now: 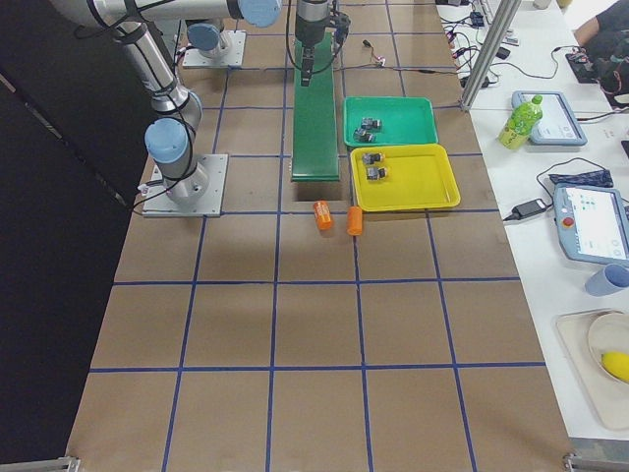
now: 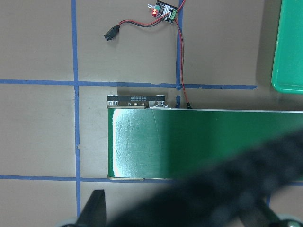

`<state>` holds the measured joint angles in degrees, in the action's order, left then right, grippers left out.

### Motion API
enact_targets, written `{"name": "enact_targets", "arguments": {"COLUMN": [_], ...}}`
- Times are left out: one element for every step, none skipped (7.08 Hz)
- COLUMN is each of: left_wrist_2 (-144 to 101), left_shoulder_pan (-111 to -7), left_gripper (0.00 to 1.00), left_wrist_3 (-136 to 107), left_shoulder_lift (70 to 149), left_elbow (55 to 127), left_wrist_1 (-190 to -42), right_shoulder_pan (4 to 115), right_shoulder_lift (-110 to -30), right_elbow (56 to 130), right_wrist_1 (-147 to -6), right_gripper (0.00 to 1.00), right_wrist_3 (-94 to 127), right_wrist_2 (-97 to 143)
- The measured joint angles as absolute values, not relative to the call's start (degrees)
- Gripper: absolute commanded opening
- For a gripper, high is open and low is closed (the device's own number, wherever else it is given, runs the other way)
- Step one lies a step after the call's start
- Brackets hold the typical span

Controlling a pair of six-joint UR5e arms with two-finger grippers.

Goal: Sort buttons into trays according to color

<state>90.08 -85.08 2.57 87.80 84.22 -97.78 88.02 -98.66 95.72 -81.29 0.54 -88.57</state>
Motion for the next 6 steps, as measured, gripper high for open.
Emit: {"name": "enact_targets", "arguments": {"left_wrist_2": [90.08,90.06,89.97,89.82,89.71,89.65], "left_shoulder_pan": [-85.08,-85.08,-85.08,-85.08,-85.08,-85.09], "left_gripper": [1.0,1.0,1.0,1.0,1.0,1.0], "left_wrist_3": [2.59,2.57,2.56,2.55,2.55,2.55], "left_shoulder_lift": [87.83,87.86,87.88,87.89,87.92,87.95], "left_elbow": [84.29,84.37,84.42,84.47,84.52,84.53], "left_wrist_1": [-97.7,-97.66,-97.65,-97.66,-97.68,-97.66], "right_shoulder_pan": [88.0,87.98,87.98,87.98,87.98,87.98], "right_shoulder_lift": [-98.28,-97.94,-97.8,-97.79,-97.8,-97.81], "right_elbow": [95.77,95.79,95.8,95.83,95.84,95.82], "right_wrist_1": [-81.66,-81.93,-82.03,-82.07,-82.08,-82.11], "right_gripper": [1.0,1.0,1.0,1.0,1.0,1.0], "right_wrist_3": [0.77,0.93,1.0,1.02,1.01,1.03], "right_wrist_2": [-88.61,-88.99,-89.18,-89.21,-89.21,-89.23]}}
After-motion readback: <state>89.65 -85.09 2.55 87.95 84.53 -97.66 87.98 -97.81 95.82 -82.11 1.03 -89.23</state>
